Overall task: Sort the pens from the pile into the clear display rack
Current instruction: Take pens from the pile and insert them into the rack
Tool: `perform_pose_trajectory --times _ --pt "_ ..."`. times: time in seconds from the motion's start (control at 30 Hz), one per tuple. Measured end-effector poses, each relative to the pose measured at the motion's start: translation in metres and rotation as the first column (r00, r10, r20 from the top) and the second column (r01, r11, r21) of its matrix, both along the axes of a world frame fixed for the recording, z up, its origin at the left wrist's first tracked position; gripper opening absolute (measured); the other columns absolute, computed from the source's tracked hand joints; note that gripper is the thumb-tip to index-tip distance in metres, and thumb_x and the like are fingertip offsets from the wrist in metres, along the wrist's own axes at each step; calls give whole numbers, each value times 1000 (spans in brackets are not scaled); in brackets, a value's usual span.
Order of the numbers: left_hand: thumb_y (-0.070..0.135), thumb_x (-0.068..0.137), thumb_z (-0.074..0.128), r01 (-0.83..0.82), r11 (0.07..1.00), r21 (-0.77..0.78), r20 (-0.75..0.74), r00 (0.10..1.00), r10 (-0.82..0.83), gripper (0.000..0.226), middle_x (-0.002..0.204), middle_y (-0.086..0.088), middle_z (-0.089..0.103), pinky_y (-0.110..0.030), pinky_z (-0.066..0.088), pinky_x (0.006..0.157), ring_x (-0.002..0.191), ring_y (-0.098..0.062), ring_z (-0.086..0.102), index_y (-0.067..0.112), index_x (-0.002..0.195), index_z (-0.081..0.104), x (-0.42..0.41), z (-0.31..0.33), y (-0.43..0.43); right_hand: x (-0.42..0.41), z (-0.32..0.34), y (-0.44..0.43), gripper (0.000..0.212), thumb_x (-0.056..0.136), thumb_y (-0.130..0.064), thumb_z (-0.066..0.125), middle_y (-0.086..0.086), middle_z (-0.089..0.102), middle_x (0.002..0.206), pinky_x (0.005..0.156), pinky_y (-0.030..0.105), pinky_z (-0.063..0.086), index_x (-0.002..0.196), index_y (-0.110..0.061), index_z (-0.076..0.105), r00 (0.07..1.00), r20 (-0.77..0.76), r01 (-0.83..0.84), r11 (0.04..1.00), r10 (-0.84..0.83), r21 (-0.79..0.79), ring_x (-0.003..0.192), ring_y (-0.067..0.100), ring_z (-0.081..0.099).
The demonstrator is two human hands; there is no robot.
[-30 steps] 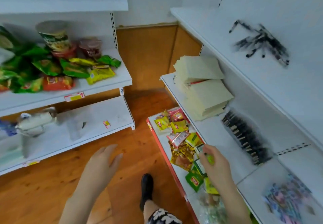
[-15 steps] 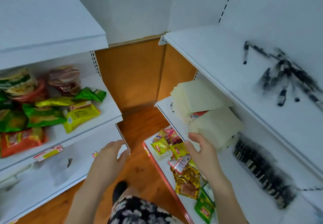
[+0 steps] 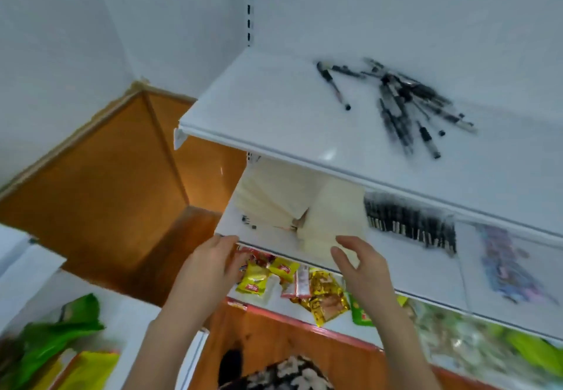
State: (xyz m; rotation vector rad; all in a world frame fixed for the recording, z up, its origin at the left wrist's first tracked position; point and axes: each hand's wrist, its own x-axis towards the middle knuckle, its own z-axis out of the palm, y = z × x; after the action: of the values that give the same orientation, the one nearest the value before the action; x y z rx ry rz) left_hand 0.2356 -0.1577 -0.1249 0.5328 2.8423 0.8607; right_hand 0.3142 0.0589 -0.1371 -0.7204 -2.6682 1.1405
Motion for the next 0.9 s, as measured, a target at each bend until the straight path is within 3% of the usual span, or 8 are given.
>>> perform_pose_trajectory --times 0.1,0.2,0.27,0.37,0.57,0.7,0.8,0.9 --pt "30 92 51 165 986 39 -31 986 -163 37 124 -4 61 -27 46 91 111 -19 58 14 126 56 -8 9 19 20 21 5 23 90 -23 56 -5 63 111 90 18 37 110 -17 62 991 -48 126 992 -126 -6 102 7 53" --pt "36 86 46 389 912 125 -151 916 -370 39 99 -3 72 -20 51 74 89 -12 66 10 104 69 -17 27 43 35 53 14 12 87 -20 59 -18 66 94 87 14 44 94 -29 63 965 -165 199 978 -206 -56 94 0 60" --pt "32 84 47 469 863 187 -240 874 -423 36 89 -2 74 -17 47 70 82 -7 62 8 96 71 -21 42 59 39 75 23 17 86 -17 60 -21 69 89 79 5 44 87 -34 63 942 -256 208 976 -217 -65 91 -5 60" --pt "32 87 46 518 832 200 -330 835 -441 37 87 -2 73 -23 47 73 77 -14 67 9 97 72 -28 68 84 33 102 45 17 84 -14 61 -27 66 92 73 3 43 85 -31 65 906 -365 207 977 -213 -56 84 -7 62" --pt "34 88 49 441 880 177 -452 830 -325 37 98 -8 71 -27 48 77 88 -23 67 7 107 67 -63 100 134 -2 134 101 18 86 -17 61 -19 69 86 72 3 44 81 -34 63 896 -418 165 986 -152 -5 82 -9 61" --pt "28 93 51 292 947 135 -351 908 -230 38 122 -12 58 -33 37 94 110 -28 54 7 124 55 -100 107 167 -33 139 138 9 87 -18 59 -25 59 84 66 -2 39 85 -26 61 951 -304 105 986 -61 132 75 -18 55" --pt "40 92 49 213 977 34 -200 959 -202 49 127 -17 50 -33 35 92 115 -31 48 6 127 49 -132 110 191 -57 136 157 8 89 -20 57 -15 60 84 68 -1 36 93 -20 63 968 -252 71 971 -11 229 77 -6 55" --pt "60 84 47 201 970 -140 -129 967 -219 67 121 -21 49 -35 37 83 108 -34 48 3 119 46 -148 110 216 -81 129 175 28 91 -26 53 2 60 114 83 13 32 114 -11 60 991 -134 55 942 -11 330 107 15 53"
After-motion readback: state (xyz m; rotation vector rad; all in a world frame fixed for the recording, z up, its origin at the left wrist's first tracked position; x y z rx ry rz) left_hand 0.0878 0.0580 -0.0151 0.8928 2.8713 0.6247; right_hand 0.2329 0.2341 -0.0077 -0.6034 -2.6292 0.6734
